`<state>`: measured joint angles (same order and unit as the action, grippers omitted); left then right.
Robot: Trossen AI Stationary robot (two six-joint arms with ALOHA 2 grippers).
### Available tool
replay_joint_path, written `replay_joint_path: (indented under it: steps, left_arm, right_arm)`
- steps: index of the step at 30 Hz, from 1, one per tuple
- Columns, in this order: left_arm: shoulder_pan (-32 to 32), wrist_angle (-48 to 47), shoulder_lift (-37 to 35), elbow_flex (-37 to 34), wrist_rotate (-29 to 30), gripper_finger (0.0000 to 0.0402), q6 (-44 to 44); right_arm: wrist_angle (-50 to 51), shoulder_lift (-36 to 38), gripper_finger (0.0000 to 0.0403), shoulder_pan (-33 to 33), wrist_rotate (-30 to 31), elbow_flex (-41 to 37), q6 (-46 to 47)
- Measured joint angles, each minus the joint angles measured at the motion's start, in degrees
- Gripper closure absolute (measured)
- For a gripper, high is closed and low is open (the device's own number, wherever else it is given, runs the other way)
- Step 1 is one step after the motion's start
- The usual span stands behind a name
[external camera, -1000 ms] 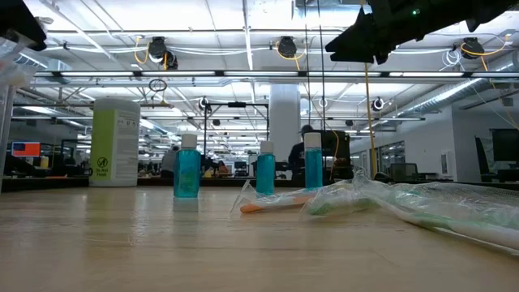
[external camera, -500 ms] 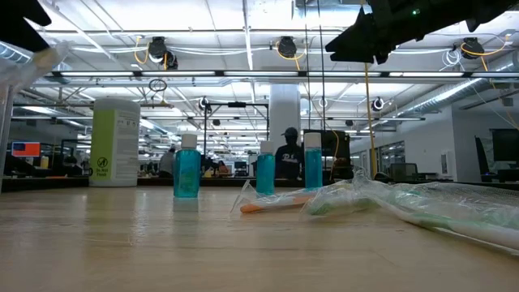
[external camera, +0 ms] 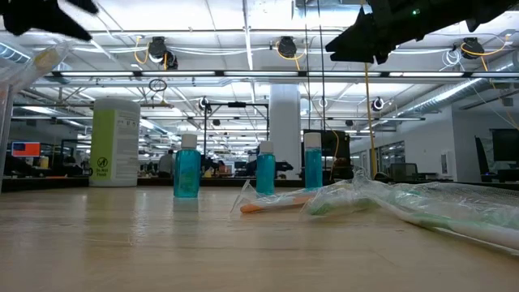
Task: Pick & Place toothbrushing station
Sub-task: Put the orange toothbrush into the transparent organizer
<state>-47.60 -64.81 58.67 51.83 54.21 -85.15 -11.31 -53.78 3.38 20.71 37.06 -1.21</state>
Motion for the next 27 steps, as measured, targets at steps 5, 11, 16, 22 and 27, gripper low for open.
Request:
replay_joint_path:
  steps: [5,11,16,22,27]
  left_arm:
    - [5.1,-0.05,2.1,-1.25,-11.15,0.0165,0.49]
    - [6.8,0.5,4.22,-1.51,-19.24,0.0181,0.56]
    - [6.15,1.3,4.46,-1.51,-22.95,0.0181,0.55]
    - [4.97,1.53,4.44,-1.51,-23.14,0.0183,0.43]
    - [4.96,1.35,4.13,-0.96,-21.22,0.0183,1.72]
  right_arm:
    - [0.0,0.0,0.0161,0.01,0.02,0.0,0.12]
    - [0.02,0.0,0.0161,0.0,0.0,0.0,0.12]
    - [0.05,0.0,0.0161,0.0,0.0,0.0,0.12]
    - [0.42,0.0,0.0161,0.0,0.0,0.0,0.12]
    - [0.42,0.0,0.0161,0.0,0.0,0.0,0.12]
